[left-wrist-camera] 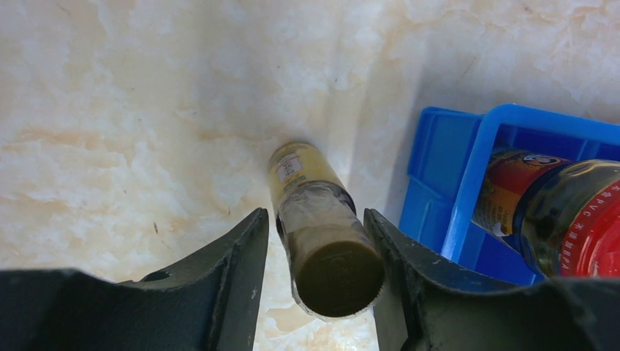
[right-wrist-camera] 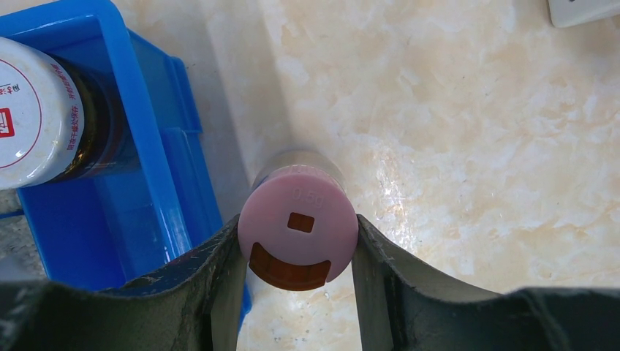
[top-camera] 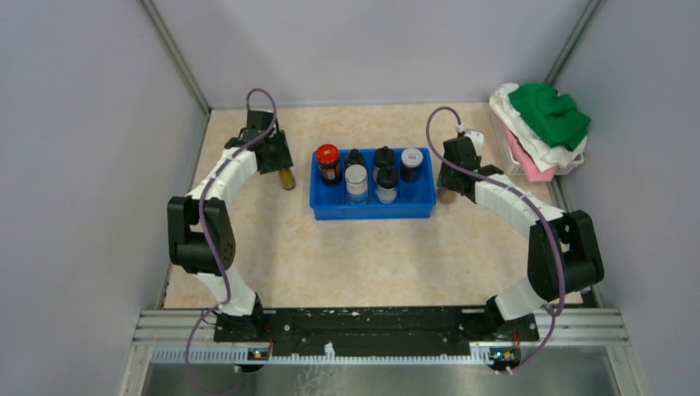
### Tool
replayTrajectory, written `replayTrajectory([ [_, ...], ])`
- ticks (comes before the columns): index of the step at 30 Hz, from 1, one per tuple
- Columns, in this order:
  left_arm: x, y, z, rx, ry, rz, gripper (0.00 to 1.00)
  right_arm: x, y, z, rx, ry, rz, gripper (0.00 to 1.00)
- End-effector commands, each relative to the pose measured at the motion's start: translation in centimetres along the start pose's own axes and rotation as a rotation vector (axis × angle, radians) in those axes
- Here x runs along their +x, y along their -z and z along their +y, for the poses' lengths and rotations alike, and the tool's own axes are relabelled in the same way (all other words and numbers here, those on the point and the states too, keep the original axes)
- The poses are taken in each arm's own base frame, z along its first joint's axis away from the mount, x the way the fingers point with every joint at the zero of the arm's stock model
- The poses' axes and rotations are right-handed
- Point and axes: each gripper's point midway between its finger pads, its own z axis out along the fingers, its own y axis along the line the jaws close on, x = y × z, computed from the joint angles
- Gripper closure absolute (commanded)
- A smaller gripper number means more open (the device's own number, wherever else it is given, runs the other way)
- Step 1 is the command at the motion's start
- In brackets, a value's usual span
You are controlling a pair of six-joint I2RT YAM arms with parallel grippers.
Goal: Organize the condiment bottles
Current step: Place the bottle at the center of the board.
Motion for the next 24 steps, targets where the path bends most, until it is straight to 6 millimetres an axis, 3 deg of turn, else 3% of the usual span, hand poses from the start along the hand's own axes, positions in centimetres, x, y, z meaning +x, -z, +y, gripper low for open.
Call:
replayTrajectory([
  [1,-1.4,0.4,-1.3,0.038,-0.019,-0.050,0.41,4.2,-0.9,-1.0,0.021,0.046,0.148,1.00],
  [6,-1.5,0.9,-1.9,0.061,-0.022,-0.096,0.39,4.6,-1.1,-1.0,0.016,0.048,0.155,1.00],
  [24,0.7,1.1,-0.6,0.070,0.063,-0.256,0.39,5.3,-1.4,-1.1,0.012,0.049,0.166,1.00],
])
